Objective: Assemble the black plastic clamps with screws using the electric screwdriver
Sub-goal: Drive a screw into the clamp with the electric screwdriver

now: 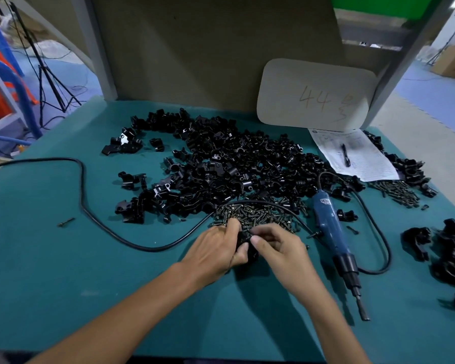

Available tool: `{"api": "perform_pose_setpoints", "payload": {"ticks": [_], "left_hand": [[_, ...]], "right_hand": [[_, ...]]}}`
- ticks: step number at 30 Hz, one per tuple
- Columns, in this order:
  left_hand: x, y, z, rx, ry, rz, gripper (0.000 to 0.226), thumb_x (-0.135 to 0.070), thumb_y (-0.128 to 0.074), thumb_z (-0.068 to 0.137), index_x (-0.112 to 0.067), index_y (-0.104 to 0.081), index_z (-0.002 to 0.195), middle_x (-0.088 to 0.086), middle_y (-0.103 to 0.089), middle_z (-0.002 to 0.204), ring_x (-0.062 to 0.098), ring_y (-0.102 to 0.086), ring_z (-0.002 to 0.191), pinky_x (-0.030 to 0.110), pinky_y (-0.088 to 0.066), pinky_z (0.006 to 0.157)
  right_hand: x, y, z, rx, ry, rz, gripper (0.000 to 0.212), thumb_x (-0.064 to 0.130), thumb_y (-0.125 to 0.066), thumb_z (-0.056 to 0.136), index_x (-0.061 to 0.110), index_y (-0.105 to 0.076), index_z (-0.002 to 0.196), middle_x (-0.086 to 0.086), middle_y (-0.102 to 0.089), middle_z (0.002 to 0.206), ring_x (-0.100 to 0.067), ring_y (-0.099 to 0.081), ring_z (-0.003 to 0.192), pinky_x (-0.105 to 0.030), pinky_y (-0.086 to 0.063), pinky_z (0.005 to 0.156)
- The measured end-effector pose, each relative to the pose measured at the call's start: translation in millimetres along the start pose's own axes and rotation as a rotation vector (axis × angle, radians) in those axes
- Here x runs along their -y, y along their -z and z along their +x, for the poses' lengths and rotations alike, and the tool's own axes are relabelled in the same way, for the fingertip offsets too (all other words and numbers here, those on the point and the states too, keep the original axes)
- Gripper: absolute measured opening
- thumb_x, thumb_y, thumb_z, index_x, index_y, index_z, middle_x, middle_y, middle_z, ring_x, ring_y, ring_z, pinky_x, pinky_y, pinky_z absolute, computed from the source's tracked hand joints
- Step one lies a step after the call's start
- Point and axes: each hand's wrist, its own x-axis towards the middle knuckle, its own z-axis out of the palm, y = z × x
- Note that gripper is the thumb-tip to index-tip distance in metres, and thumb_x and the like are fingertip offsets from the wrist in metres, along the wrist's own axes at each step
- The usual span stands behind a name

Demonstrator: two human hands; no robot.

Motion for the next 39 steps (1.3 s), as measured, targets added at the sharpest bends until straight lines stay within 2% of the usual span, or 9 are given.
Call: {"api": "perform_pose_setpoints", "payload": {"ticks": [7, 12, 16, 22, 30, 32, 34, 37, 39], "left_hand": [[1.5, -1.6, -0.4, -0.014, -0.029, 0.010, 0.029, -0.044, -0.031, 0.096, -0.016, -0.033, 0.100, -0.002, -0.050, 0.074, 0.022, -0.047, 0.061, 0.030, -0.025, 0.057], [1.6, -1.4, -0.2, -0.022, -0.048, 0.017, 0.021, -0.035, -0.038, 0.098, -0.016, -0.032, 0.097, -0.008, -0.040, 0.066, 0.021, -0.045, 0.057, 0.029, -0.025, 0.057], [1.4, -1.1, -0.2, -0.032, -0.033, 0.027, 0.020, -0.034, -0.040, 0.097, -0.017, -0.030, 0.095, -0.008, -0.039, 0.064, 0.021, -0.044, 0.055, 0.029, -0.025, 0.057], [1.1, -1.6, 0.4, -0.038, -0.046, 0.042, 0.021, -0.033, -0.042, 0.096, -0.015, -0.032, 0.094, -0.002, -0.047, 0.066, 0.023, -0.045, 0.055, 0.029, -0.025, 0.057], [0.6, -1.4, 0.0, -0.041, -0.042, 0.041, 0.022, -0.038, -0.036, 0.096, -0.016, -0.031, 0.096, -0.005, -0.043, 0.067, 0.023, -0.045, 0.057, 0.029, -0.025, 0.058], [0.9, -1.7, -0.8, -0.038, -0.048, 0.036, 0.024, -0.040, -0.033, 0.097, -0.016, -0.032, 0.097, -0.002, -0.046, 0.070, 0.024, -0.047, 0.059, 0.030, -0.026, 0.058], [0.9, -2.0, -1.6, -0.030, -0.047, 0.033, 0.026, -0.042, -0.031, 0.096, -0.016, -0.032, 0.098, -0.001, -0.048, 0.070, 0.024, -0.049, 0.061, 0.029, -0.026, 0.058], [1.4, -3.1, -1.5, -0.026, -0.037, 0.034, 0.026, -0.043, -0.028, 0.095, -0.017, -0.031, 0.098, -0.002, -0.047, 0.070, 0.022, -0.049, 0.061, 0.027, -0.024, 0.056], [1.0, -3.4, -1.5, -0.018, -0.038, 0.036, 0.027, -0.044, -0.027, 0.094, -0.018, -0.031, 0.098, -0.003, -0.046, 0.070, 0.021, -0.047, 0.061, 0.027, -0.024, 0.056]], "right_hand": [[-3.7, 2.2, 9.5, 0.048, -0.023, -0.007, 0.007, 0.025, -0.066, 0.100, 0.024, -0.071, 0.095, 0.008, -0.073, 0.090, -0.013, -0.068, 0.084, -0.042, -0.058, 0.083], [-0.3, -1.1, 16.4, 0.120, 0.006, -0.256, 0.034, 0.043, -0.051, 0.105, 0.028, -0.053, 0.074, 0.018, -0.058, 0.064, -0.003, -0.050, 0.059, -0.026, -0.039, 0.056], [2.9, -3.0, 18.8, 0.125, 0.044, -0.339, 0.042, 0.044, -0.045, 0.106, 0.028, -0.046, 0.068, 0.012, -0.056, 0.063, -0.006, -0.050, 0.061, -0.028, -0.040, 0.059], [2.4, 9.3, 31.0, 0.352, 0.016, -0.321, 0.039, 0.039, -0.043, 0.108, 0.022, -0.050, 0.074, 0.013, -0.053, 0.064, -0.004, -0.046, 0.061, -0.036, -0.044, 0.065], [-1.0, 15.8, 27.8, 0.368, -0.031, -0.245, 0.038, 0.047, -0.042, 0.106, 0.023, -0.046, 0.077, 0.011, -0.049, 0.067, -0.008, -0.045, 0.064, -0.039, -0.041, 0.068], [1.4, 25.1, 26.6, 0.294, -0.028, -0.350, 0.040, 0.062, -0.039, 0.101, 0.030, -0.052, 0.080, 0.014, -0.057, 0.072, -0.005, -0.053, 0.068, -0.036, -0.047, 0.070], [-1.1, 46.1, 27.6, 0.075, -0.016, -0.552, 0.045, 0.070, -0.037, 0.095, 0.032, -0.059, 0.102, 0.011, -0.065, 0.094, -0.009, -0.062, 0.089, -0.036, -0.055, 0.081], [-19.5, 85.7, 30.4, -0.302, -0.148, -0.822, 0.058, 0.053, -0.054, 0.098, 0.010, -0.050, 0.136, -0.020, -0.057, 0.126, -0.040, -0.053, 0.113, -0.051, -0.045, 0.096], [-30.4, 99.6, 29.5, -0.236, -0.344, -0.824, 0.068, 0.053, -0.061, 0.096, 0.008, -0.041, 0.143, -0.026, -0.051, 0.132, -0.045, -0.052, 0.115, -0.051, -0.043, 0.094]]}}
